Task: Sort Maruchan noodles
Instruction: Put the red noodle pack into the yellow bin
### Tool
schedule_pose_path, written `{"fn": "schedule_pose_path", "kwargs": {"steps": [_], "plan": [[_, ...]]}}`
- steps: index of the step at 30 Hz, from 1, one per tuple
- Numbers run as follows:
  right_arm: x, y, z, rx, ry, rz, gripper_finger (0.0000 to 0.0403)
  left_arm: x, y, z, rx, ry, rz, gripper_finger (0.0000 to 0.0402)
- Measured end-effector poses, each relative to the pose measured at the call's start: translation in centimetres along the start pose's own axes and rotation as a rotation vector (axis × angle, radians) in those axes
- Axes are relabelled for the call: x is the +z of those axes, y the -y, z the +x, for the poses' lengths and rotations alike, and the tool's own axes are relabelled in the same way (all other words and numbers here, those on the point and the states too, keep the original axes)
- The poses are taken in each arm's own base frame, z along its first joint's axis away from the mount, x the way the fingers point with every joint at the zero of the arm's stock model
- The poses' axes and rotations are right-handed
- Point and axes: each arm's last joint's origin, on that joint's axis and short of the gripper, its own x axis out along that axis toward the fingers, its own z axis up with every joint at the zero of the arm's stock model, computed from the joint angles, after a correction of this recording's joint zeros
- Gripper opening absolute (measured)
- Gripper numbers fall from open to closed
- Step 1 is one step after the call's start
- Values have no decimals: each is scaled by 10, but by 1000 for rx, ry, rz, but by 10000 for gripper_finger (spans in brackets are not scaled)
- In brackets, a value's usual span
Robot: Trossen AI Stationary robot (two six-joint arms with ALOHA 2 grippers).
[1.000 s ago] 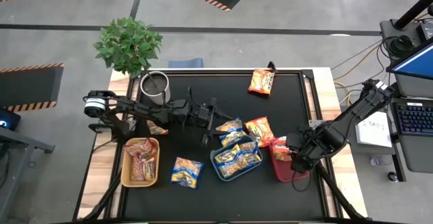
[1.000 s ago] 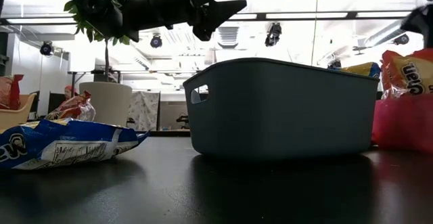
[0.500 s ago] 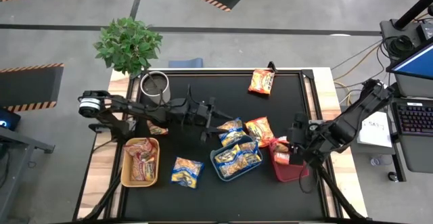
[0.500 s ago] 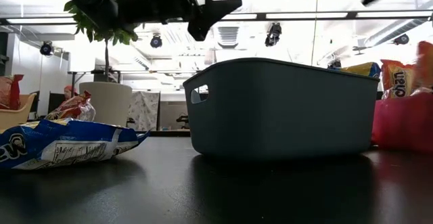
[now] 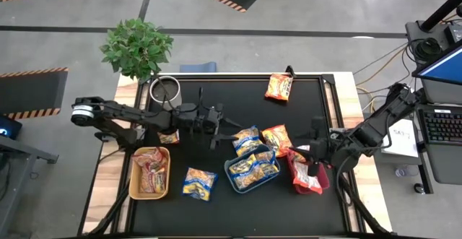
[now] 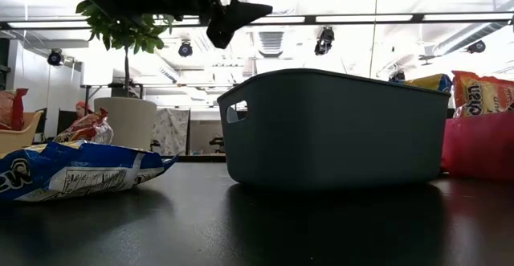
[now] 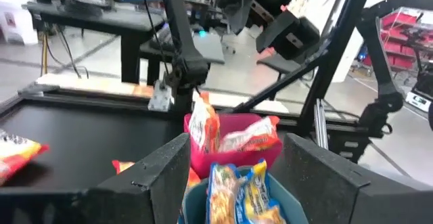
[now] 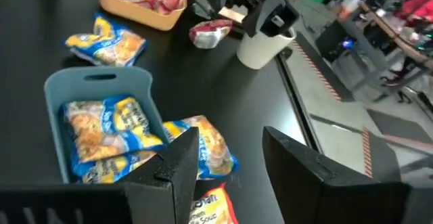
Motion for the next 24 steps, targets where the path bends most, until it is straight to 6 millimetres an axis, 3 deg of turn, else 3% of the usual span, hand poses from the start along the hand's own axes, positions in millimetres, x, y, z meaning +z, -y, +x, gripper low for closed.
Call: {"fn": "schedule_pose_path", "kwargs": {"steps": [6,10,14,19,24], "plan": [[-13,-2,3,17,-13,81,138,-5,1,-2,10,-68,-30,219],[-20,-9,9,13,4,44,126,-18,-3,-8,148,-219,-152,219],[-17,-13,19,-4,120,-35,111,-31,-3,-16,309,-499,-305,219],[-6,-7,29,28,260,-98,92,-34,12,-25,454,-886,-401,216],[-1,7,39,55,319,-136,77,-34,22,-39,635,-1096,-435,215]]}}
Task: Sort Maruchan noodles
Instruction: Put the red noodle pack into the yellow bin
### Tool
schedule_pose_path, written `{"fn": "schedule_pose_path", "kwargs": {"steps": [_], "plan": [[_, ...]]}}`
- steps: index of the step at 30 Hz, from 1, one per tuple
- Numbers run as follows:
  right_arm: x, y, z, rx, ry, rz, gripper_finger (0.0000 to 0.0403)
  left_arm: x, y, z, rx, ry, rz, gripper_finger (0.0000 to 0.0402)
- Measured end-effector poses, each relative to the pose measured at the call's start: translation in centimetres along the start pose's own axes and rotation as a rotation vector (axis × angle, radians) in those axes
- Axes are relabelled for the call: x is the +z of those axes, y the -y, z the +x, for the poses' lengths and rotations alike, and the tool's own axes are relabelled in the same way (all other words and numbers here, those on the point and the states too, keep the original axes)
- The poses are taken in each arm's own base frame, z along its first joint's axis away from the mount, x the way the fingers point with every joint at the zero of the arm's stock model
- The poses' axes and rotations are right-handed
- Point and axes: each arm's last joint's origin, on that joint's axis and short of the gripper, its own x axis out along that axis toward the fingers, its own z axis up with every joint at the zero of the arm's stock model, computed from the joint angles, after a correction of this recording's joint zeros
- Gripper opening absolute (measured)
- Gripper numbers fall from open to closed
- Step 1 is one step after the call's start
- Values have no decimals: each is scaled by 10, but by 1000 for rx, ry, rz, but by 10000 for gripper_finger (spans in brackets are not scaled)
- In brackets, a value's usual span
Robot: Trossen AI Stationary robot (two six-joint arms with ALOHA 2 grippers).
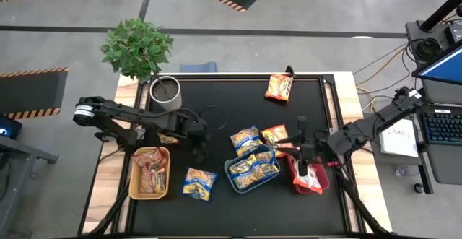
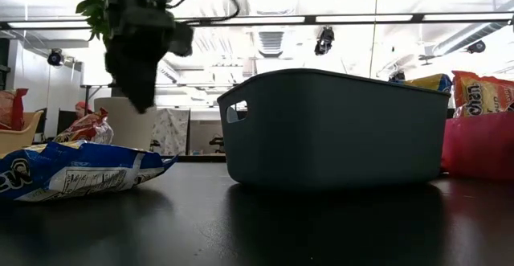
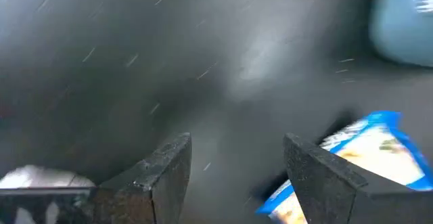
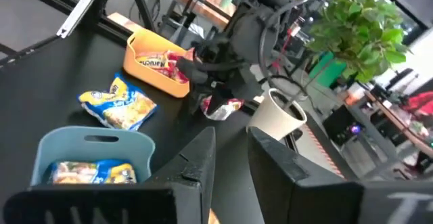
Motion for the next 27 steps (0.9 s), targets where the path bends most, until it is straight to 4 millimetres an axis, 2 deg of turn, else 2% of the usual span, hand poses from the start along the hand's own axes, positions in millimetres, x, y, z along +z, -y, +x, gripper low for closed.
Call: {"fn": "schedule_pose_path", "kwargs": {"steps": [6,12,19,27], "plan": [[-7,16,9,8,7,-22,68,-16,-14,0,185,-113,-167,220],[-6,31,14,-1,81,-60,72,-20,-24,-1,383,-39,-200,224],[-8,39,19,8,106,-31,67,-29,-28,5,438,-45,-251,224],[-14,33,31,32,61,-8,65,-47,-37,22,506,-72,-287,224]]}}
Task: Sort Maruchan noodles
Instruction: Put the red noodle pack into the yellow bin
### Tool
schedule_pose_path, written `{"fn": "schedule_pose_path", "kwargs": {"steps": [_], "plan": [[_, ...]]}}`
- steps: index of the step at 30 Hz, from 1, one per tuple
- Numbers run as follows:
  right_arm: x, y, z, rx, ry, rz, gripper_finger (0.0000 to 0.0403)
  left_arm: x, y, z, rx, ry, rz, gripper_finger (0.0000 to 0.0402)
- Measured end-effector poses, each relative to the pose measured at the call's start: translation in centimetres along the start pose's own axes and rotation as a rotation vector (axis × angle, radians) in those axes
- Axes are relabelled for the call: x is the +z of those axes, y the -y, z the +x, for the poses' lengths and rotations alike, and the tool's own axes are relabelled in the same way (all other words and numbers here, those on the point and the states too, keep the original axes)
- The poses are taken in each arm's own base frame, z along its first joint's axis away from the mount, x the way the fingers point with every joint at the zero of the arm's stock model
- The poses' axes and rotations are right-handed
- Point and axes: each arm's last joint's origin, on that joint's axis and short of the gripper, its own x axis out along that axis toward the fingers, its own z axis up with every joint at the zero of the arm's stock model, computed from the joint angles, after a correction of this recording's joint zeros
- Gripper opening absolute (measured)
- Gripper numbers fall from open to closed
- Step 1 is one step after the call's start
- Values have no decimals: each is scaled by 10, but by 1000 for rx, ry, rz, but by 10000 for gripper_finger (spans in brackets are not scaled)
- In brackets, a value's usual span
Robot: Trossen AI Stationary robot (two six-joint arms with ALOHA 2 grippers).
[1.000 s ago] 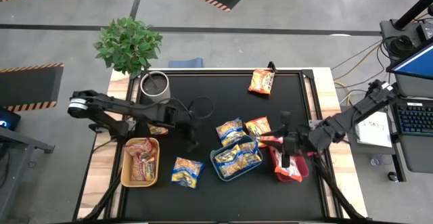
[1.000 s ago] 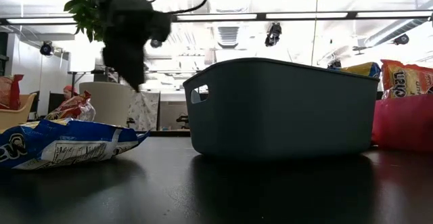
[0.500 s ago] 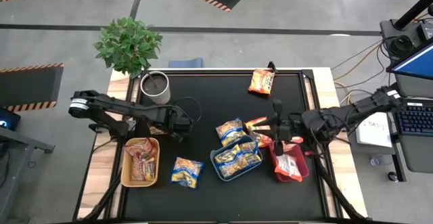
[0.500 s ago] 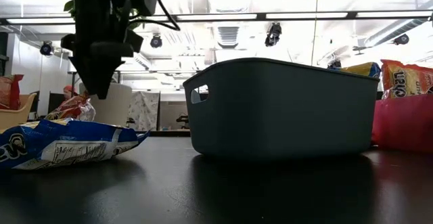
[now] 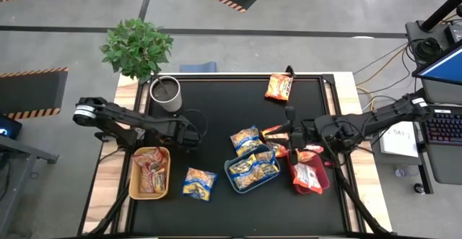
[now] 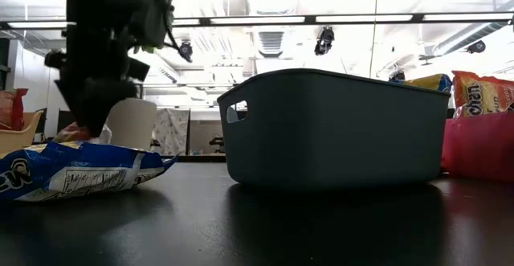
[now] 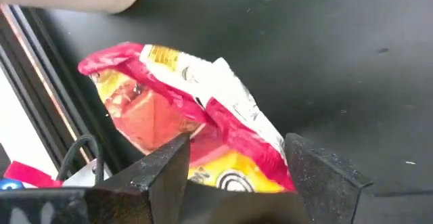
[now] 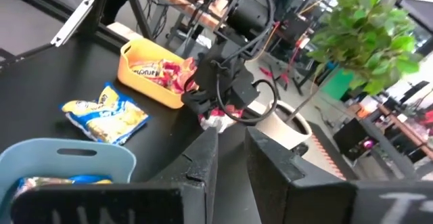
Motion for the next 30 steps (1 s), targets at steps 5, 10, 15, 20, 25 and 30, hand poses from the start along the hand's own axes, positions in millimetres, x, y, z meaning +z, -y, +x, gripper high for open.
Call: {"fn": "schedule_pose_path", "kwargs": {"steps": [5,10,15,20,25,30], "plan": [[-4,-4,7,14,-27,24,64,-5,3,15,-28,14,-3,222],[-6,-6,11,21,-42,64,64,-5,6,19,-60,29,14,188],[-9,-9,15,28,-58,88,65,-5,8,19,-81,33,46,114],[-12,-12,19,38,-79,96,62,-3,19,16,-205,48,142,18],[-18,-17,28,51,-111,100,59,4,46,-2,-508,160,334,22],[-22,-22,39,53,-116,98,58,9,58,-26,-603,284,480,27]]}}
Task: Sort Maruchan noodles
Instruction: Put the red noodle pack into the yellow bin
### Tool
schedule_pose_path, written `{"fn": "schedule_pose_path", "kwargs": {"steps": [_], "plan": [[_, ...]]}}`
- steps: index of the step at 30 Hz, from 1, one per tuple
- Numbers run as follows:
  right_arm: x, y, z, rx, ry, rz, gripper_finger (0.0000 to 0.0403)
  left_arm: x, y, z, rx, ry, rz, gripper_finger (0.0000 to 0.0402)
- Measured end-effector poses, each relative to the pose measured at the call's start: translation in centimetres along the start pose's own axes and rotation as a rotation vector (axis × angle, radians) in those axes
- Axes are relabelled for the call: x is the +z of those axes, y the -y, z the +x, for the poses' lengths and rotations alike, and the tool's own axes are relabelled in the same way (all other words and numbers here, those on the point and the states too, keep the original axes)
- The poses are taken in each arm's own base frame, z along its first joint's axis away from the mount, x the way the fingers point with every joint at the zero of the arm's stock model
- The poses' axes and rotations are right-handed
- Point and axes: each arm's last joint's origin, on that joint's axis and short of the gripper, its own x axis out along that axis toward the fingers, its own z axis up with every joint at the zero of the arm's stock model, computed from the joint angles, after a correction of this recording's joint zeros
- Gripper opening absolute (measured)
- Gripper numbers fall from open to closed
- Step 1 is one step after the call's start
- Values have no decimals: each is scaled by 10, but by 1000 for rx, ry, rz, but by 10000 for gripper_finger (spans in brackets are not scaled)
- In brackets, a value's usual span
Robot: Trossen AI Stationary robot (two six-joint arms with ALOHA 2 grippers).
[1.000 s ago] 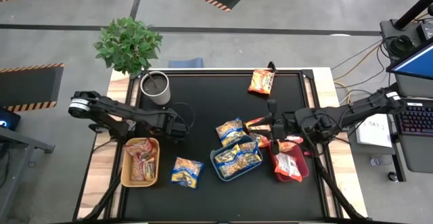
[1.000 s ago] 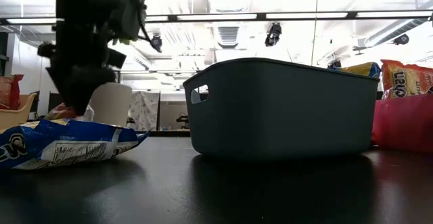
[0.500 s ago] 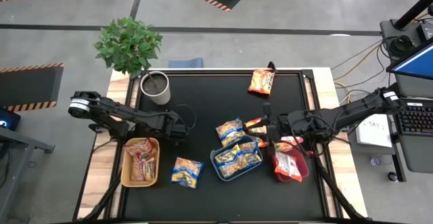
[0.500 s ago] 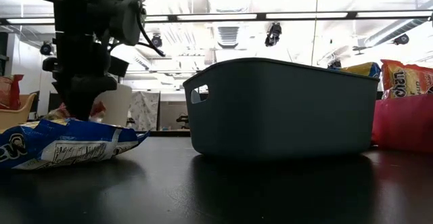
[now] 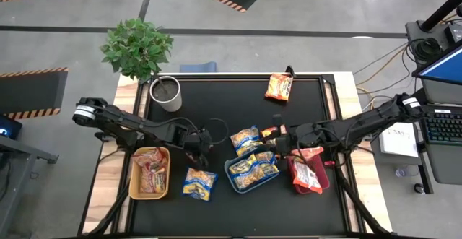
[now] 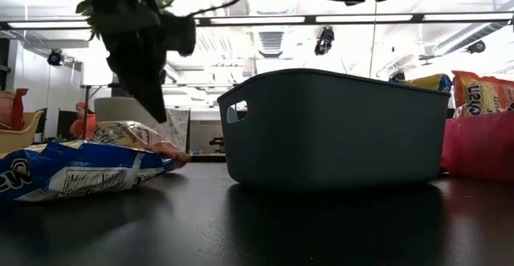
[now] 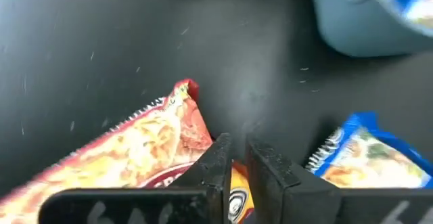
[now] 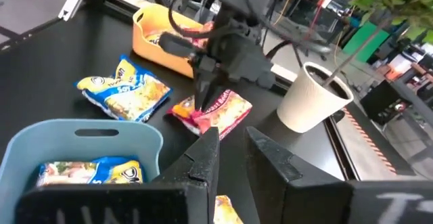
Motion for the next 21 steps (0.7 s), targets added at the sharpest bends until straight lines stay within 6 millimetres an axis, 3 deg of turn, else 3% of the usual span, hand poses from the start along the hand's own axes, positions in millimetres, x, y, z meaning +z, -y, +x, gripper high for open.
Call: {"fn": "schedule_pose_path", "kwargs": {"steps": [4,8,14,21], "plan": [[-1,0,10,-21,28,35,54,-2,8,-11,-24,-69,149,27],[-5,15,21,-82,24,174,46,-15,12,-14,-1,-155,288,20],[-18,42,47,-47,-11,343,32,-30,8,-6,38,-205,301,3],[-25,64,94,11,-47,483,28,-34,6,-4,59,-208,299,0]]}}
